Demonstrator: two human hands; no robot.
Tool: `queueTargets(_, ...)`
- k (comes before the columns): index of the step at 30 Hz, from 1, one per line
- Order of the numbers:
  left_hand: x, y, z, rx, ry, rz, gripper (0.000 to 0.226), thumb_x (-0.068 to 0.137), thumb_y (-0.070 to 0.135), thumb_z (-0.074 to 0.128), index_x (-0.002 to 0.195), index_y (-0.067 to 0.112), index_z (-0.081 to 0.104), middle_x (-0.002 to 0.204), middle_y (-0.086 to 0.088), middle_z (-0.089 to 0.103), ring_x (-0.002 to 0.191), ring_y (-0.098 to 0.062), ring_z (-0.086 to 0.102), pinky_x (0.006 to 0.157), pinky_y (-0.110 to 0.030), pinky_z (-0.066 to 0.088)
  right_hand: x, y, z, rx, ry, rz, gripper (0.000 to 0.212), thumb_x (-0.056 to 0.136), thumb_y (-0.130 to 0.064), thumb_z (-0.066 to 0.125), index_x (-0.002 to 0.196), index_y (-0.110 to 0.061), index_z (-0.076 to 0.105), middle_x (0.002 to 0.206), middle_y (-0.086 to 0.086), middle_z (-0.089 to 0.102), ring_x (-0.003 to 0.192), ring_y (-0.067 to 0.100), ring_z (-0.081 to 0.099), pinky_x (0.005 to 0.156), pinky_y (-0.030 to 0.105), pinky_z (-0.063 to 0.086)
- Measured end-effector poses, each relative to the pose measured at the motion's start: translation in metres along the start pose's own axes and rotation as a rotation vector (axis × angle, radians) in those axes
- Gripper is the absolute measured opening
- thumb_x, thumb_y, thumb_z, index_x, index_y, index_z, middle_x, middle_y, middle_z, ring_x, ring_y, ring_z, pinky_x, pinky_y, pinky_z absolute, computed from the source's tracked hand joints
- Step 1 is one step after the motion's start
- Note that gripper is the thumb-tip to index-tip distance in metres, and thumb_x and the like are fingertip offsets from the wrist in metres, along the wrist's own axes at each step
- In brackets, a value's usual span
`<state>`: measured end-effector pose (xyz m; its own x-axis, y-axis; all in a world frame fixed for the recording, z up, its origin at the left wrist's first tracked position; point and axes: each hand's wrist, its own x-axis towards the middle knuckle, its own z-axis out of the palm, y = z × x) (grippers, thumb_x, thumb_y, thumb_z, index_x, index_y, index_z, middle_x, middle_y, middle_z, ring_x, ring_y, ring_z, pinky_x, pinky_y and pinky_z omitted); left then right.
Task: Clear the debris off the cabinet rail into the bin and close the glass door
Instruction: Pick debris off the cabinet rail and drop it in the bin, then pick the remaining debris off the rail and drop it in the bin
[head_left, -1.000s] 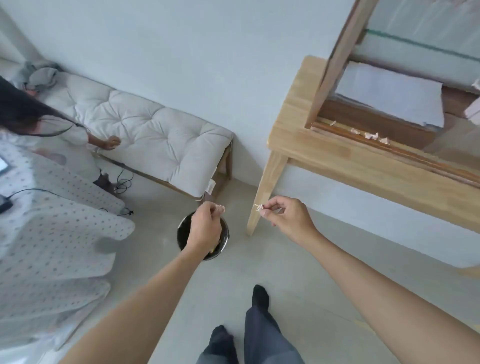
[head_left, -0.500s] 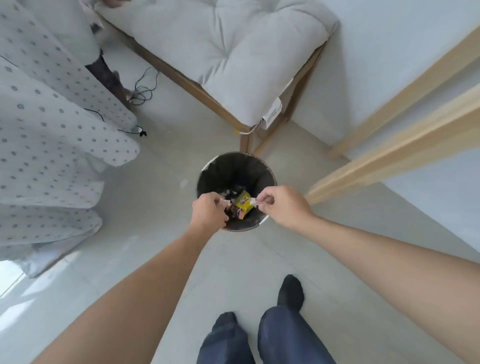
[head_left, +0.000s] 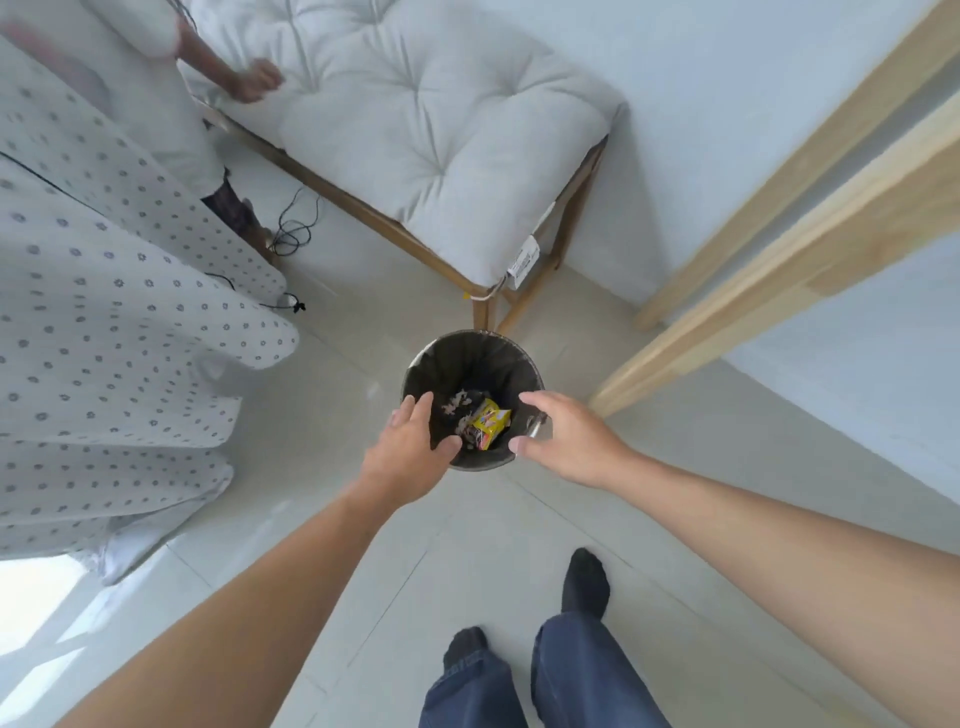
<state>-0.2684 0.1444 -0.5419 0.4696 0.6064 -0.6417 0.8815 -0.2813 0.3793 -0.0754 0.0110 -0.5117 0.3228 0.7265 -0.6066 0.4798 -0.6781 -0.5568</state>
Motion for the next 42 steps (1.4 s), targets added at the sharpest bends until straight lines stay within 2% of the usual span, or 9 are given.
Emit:
queueTargets(4, -0.073, 0.046, -0.082, 0.076, 0.096, 0.093, 0.086, 0.1, 0.063, 0.053, 0.168, 0.027, 0.013, 0.179, -0.002, 0.012, 0.163, -0.025, 0.014, 0.124, -0.058, 0.027, -0.078, -0.053, -0.066, 0.024, 0.083, -0.039, 0.076, 0.095, -0.04, 0.075, 0.161, -0.016, 0.046, 0.17, 0.004, 0.043, 0.158, 0.019, 0.037, 0.124, 0.028, 0.027)
queueTargets(11, -0.184, 0.144, -0.212, 0.136, 0.225, 0.249, 0.093, 0.1, 0.069, 0.049, 0.17, 0.025, 0.006, 0.18, -0.001, 0.002, 0.165, -0.024, 0.003, 0.128, -0.062, 0.017, -0.209, -0.123, -0.174, 0.063, 0.298, -0.1, 0.075, 0.097, -0.045, 0.071, 0.163, -0.022, 0.043, 0.173, 0.0, 0.037, 0.16, 0.017, 0.033, 0.13, 0.034, 0.025)
queueTargets(15, -0.241, 0.203, -0.26, 0.13, 0.289, 0.391, 0.094, 0.1, 0.067, 0.051, 0.17, 0.025, 0.004, 0.18, -0.001, 0.004, 0.164, -0.024, 0.01, 0.128, -0.06, 0.019, -0.278, -0.145, -0.228, 0.11, 0.459, -0.131, 0.072, 0.096, -0.047, 0.071, 0.16, -0.023, 0.048, 0.168, -0.002, 0.045, 0.157, 0.015, 0.038, 0.117, 0.022, 0.024)
queueTargets(17, -0.265, 0.231, -0.272, 0.121, 0.301, 0.467, 0.094, 0.1, 0.067, 0.052, 0.17, 0.025, 0.005, 0.18, -0.001, 0.004, 0.165, -0.022, 0.009, 0.128, -0.059, 0.02, -0.309, -0.147, -0.251, 0.161, 0.53, -0.118, 0.07, 0.095, -0.049, 0.07, 0.158, -0.026, 0.049, 0.166, -0.004, 0.048, 0.155, 0.015, 0.041, 0.115, 0.023, 0.027)
queueTargets(26, -0.313, 0.377, -0.267, 0.111, 0.214, 0.755, 0.091, 0.1, 0.065, 0.055, 0.17, 0.021, 0.016, 0.176, 0.0, 0.024, 0.16, -0.023, 0.026, 0.126, -0.046, 0.029, -0.397, -0.076, -0.33, 0.39, 0.83, 0.069, 0.048, 0.094, -0.041, 0.073, 0.138, -0.021, 0.069, 0.14, -0.004, 0.07, 0.129, 0.019, 0.065, 0.107, 0.033, 0.049)
queueTargets(32, -0.294, 0.467, -0.224, 0.083, 0.152, 0.744, 0.075, 0.099, 0.056, 0.064, 0.161, 0.021, 0.04, 0.151, -0.006, 0.061, 0.137, -0.029, 0.058, 0.108, -0.039, 0.049, -0.409, -0.014, -0.364, 0.462, 0.949, 0.179, 0.029, 0.094, -0.034, 0.075, 0.12, -0.019, 0.077, 0.124, -0.001, 0.077, 0.118, 0.019, 0.07, 0.091, 0.03, 0.048)
queueTargets(35, -0.28, 0.503, -0.203, 0.028, 0.184, 0.727, 0.056, 0.101, 0.042, 0.067, 0.15, 0.018, 0.056, 0.126, -0.009, 0.075, 0.116, -0.031, 0.07, 0.093, -0.035, 0.056, -0.405, 0.009, -0.38, 0.488, 0.993, 0.214, 0.027, 0.095, -0.033, 0.075, 0.118, -0.02, 0.078, 0.116, -0.001, 0.078, 0.112, 0.02, 0.072, 0.096, 0.036, 0.055)
queueTargets(37, -0.271, 0.522, -0.191, -0.035, 0.209, 0.706, 0.042, 0.102, 0.032, 0.065, 0.14, 0.014, 0.064, 0.115, -0.014, 0.077, 0.1, -0.036, 0.076, 0.087, -0.045, 0.063, -0.402, 0.019, -0.389, 0.477, 1.009, 0.234, 0.026, 0.095, -0.034, 0.073, 0.118, -0.023, 0.077, 0.107, -0.007, 0.076, 0.109, 0.021, 0.073, 0.098, 0.04, 0.057)
queueTargets(42, -0.249, 0.552, -0.173, -0.108, 0.324, 0.609, 0.024, 0.104, 0.024, 0.058, 0.093, 0.004, 0.067, 0.084, -0.017, 0.075, 0.073, -0.038, 0.075, 0.074, -0.049, 0.065, -0.391, 0.031, -0.404, 0.437, 1.019, 0.281, 0.021, 0.093, -0.047, 0.068, 0.109, -0.035, 0.075, 0.095, -0.017, 0.072, 0.1, 0.015, 0.072, 0.082, 0.034, 0.052)
